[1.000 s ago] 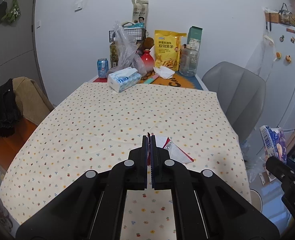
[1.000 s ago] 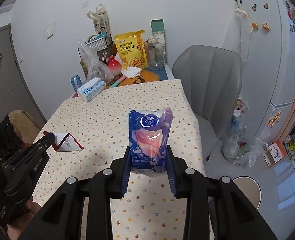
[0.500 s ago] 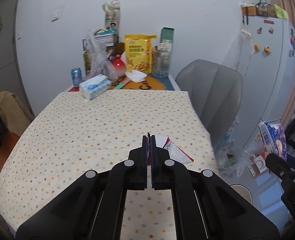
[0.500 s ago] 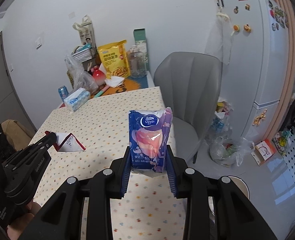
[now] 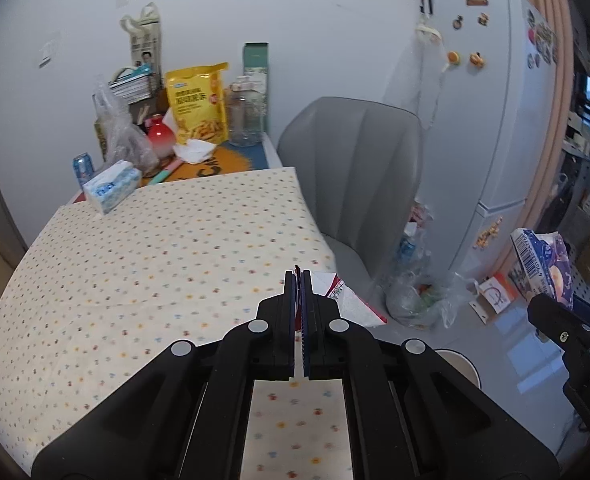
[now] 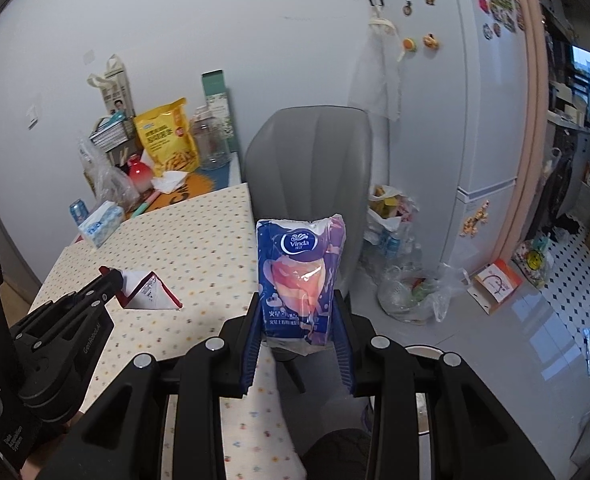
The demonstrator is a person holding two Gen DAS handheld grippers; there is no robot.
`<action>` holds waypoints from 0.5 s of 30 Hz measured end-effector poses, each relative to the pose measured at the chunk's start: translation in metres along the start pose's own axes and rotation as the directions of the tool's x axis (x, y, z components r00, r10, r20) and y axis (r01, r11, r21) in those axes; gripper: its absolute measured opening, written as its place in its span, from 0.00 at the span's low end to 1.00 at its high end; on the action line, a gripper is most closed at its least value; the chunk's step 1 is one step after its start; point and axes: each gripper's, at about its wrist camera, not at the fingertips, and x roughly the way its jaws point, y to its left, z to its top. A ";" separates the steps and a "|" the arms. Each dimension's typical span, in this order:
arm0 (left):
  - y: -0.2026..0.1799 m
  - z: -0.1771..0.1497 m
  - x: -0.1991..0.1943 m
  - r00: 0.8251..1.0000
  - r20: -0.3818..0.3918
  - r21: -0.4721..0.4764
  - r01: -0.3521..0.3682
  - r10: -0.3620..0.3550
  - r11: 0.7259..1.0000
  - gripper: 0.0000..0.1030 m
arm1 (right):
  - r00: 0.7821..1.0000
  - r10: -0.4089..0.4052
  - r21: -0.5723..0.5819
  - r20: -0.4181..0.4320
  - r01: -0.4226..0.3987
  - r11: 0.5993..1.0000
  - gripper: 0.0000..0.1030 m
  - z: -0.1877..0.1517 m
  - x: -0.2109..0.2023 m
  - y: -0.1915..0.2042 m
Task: Collect trash
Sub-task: 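Carry the paper scrap and tissue pack in both tools over the trash bin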
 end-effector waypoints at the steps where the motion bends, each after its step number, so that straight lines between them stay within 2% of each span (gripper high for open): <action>1: -0.006 0.000 0.003 1.000 -0.005 0.007 0.007 -0.007 1.000 0.03 | 1.000 -0.007 0.008 -0.001 0.007 1.000 0.32 0.000 0.001 -0.006; 15: -0.102 -0.007 0.051 0.992 -0.092 0.112 0.099 -0.089 0.989 0.03 | 0.993 -0.108 0.096 -0.050 0.113 0.989 0.32 -0.003 0.027 -0.096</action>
